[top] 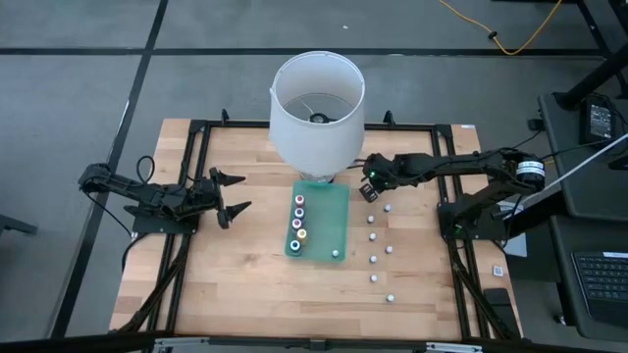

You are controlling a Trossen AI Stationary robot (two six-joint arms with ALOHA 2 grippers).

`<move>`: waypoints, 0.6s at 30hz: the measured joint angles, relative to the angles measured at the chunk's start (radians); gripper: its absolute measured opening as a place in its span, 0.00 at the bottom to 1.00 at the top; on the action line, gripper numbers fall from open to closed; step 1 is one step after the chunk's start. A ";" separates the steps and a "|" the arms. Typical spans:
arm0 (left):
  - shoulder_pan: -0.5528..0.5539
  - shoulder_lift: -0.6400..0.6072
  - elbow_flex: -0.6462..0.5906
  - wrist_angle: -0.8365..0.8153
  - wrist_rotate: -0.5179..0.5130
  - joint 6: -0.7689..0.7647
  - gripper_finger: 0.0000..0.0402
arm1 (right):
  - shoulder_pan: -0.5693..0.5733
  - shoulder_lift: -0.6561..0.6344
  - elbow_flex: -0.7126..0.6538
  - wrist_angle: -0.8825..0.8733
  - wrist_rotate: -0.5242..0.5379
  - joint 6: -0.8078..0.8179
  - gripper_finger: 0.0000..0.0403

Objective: Pick & Place food coloring
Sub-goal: Put the small black food coloring bottle into the green bin

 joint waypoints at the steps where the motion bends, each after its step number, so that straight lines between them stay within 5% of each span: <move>1: 0.000 0.000 0.000 0.000 0.000 0.000 1.00 | 0.006 -0.010 0.009 -0.019 0.013 0.000 0.19; 18: 0.000 0.000 0.000 0.000 0.000 0.000 1.00 | 0.217 -0.067 0.301 -0.311 0.078 -0.027 0.17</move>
